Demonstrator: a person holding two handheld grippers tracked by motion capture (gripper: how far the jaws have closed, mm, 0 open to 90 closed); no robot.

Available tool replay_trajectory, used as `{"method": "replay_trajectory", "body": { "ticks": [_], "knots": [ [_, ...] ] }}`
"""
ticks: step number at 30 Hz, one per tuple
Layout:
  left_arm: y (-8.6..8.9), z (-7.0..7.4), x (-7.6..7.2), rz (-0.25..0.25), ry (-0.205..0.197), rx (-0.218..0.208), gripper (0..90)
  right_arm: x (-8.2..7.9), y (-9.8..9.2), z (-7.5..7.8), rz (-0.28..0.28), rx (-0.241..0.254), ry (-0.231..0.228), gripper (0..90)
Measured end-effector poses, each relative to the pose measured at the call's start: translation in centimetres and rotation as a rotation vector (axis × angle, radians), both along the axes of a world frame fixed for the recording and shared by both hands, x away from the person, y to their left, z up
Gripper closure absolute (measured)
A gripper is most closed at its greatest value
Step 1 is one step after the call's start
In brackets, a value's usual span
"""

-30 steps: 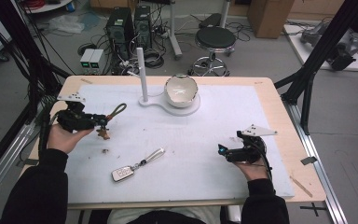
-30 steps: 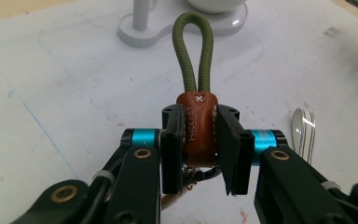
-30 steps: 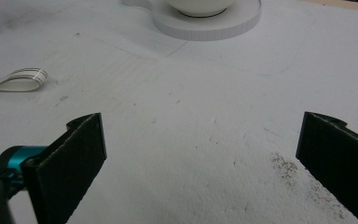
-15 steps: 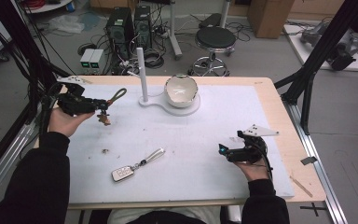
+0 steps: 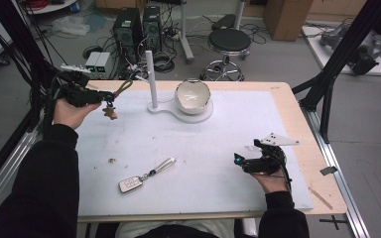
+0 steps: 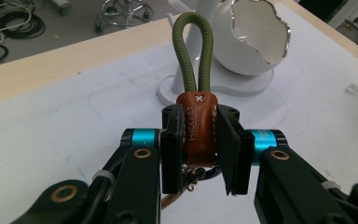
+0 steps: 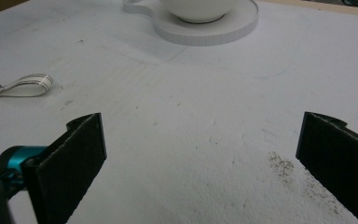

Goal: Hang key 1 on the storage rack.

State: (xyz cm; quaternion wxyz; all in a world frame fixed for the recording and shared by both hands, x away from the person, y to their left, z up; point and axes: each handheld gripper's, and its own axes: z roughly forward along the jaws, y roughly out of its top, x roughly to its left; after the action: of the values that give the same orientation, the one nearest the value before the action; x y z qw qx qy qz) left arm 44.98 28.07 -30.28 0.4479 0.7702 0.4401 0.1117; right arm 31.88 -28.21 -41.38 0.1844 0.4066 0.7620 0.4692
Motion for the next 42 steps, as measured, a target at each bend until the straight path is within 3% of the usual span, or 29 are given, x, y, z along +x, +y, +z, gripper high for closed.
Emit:
{"method": "replay_trajectory", "body": {
  "ticks": [12,20,29,32,42],
  "knots": [
    [0.2,-0.5,2.3,0.039,0.021,-0.122,72.0,0.1,0.0,-0.1,0.0,0.001,0.007,0.4],
    [-0.8,0.0,3.4,0.024,0.021,-0.118,72.0,0.1,0.0,-0.1,-0.001,-0.001,0.004,0.4],
    [-1.9,-1.3,4.5,0.023,0.05,-0.107,72.0,0.1,0.0,-0.1,0.001,-0.006,0.004,0.5],
    [-2.4,-1.8,4.7,0.011,0.065,-0.084,72.0,0.2,0.0,-0.2,0.002,-0.007,0.005,0.4],
    [-3.0,-2.3,5.0,0.009,0.071,-0.078,72.0,0.3,0.0,-0.2,0.004,-0.004,0.007,0.5]
  ]
}}
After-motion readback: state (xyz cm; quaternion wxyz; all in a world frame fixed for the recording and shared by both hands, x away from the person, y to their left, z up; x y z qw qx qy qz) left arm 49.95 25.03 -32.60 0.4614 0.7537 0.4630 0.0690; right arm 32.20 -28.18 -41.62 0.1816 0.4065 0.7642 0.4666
